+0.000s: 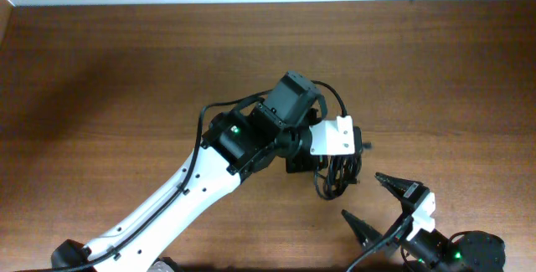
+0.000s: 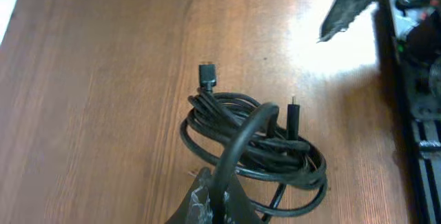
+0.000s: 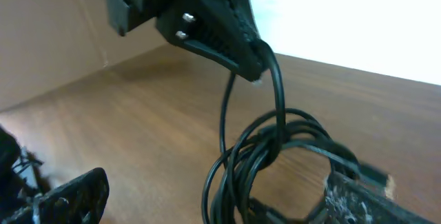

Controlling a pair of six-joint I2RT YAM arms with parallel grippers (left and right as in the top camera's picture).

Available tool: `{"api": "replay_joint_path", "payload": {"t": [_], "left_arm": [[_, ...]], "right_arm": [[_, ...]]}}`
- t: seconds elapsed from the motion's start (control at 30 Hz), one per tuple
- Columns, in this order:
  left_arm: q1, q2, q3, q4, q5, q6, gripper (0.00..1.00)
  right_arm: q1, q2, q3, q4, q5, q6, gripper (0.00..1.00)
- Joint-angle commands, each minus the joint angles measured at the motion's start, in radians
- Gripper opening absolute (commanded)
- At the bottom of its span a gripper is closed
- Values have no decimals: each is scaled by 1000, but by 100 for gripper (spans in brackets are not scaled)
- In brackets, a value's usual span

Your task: Untangle cables

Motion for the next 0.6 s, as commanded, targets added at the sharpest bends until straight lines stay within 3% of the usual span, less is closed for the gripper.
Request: {"api": "replay_joint_path", "payload": {"t": [0.0, 0.23, 0.57], "left_arm": [[-2, -23, 19, 26, -74, -159, 0], [-2, -23, 19, 57, -99, -282, 0], [-2, -23, 19, 58, -99, -286, 0]], "right_arm": [[-4, -8, 14, 0, 58, 93, 99], [-4, -8, 11, -81, 108, 93, 99], [-4, -8, 10, -197, 253, 93, 99]]}}
